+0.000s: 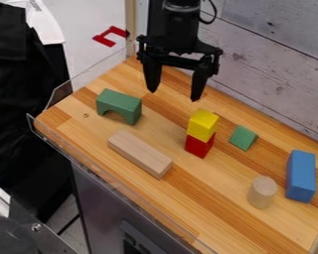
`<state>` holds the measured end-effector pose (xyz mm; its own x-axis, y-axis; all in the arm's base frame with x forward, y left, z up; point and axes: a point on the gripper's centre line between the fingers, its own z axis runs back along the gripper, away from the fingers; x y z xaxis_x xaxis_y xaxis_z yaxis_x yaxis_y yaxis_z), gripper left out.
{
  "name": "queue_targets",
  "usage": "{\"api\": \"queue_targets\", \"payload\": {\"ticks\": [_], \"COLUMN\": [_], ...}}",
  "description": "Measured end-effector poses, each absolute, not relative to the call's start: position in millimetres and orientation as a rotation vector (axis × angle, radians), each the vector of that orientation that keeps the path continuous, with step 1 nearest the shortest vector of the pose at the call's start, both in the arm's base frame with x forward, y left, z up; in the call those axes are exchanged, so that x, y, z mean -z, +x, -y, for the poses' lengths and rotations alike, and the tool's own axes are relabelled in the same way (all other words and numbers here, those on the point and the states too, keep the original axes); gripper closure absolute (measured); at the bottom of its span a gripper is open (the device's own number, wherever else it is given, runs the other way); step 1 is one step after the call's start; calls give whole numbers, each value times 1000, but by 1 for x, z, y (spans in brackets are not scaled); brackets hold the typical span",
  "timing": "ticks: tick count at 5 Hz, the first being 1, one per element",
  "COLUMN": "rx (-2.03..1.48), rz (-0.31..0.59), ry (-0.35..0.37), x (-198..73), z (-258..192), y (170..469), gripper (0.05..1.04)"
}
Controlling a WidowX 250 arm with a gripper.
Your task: Put the yellow cube on the top of red cube
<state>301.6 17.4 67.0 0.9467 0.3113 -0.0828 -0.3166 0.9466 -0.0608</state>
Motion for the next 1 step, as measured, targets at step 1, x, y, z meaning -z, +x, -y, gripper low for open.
{"api": "queue_targets", "payload": {"ticks": [1], "rx": [-303], "rz": [-72], "ry": [-67], "x": [-65], "z": [-18], "y": [302], "gripper": [83]}}
